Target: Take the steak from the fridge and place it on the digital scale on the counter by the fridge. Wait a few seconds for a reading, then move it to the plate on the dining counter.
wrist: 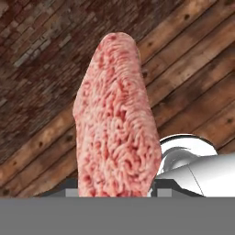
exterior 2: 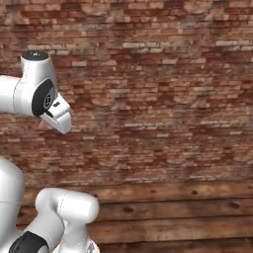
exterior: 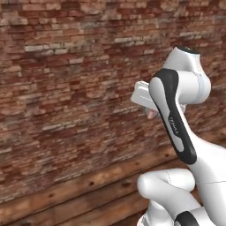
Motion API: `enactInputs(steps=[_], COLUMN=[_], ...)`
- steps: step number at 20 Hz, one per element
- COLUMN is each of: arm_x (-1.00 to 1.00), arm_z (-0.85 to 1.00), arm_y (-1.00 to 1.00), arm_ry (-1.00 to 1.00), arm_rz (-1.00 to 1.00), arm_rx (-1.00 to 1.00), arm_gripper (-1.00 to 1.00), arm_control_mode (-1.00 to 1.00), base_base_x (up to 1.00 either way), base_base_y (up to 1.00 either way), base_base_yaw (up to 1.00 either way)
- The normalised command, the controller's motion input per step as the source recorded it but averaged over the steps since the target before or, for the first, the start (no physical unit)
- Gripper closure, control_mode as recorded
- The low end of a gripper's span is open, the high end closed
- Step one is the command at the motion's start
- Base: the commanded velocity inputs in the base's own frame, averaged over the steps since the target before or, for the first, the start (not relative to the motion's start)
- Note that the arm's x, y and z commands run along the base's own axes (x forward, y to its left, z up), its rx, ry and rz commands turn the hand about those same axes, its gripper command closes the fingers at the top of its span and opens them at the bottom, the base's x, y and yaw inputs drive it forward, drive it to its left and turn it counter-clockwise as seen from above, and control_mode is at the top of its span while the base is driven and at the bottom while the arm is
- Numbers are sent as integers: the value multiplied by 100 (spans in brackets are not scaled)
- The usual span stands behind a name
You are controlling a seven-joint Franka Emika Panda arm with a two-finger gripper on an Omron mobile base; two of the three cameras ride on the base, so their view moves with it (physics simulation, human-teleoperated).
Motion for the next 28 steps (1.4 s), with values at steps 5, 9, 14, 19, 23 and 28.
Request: enactInputs(steps=[5,9,14,19,23,28], arm_x=[0,0,0,0,0,0], arm_z=[0,0,0,0,0,0], arm_y=[0,0,0,0,0,0], arm_ry=[0,0,0,0,0,0], arm_rz=[0,0,0,0,0,0], arm_rx=[0,0,0,0,0,0], arm_gripper=[100,100,100,100,100,100], arm_control_mode=[100,100,100,100,100,100], base_base_x=[82,73,71,72,72,73], base_base_y=[0,0,0,0,0,0], base_base_yaw=[-59,-62,-63,-62,-62,-61])
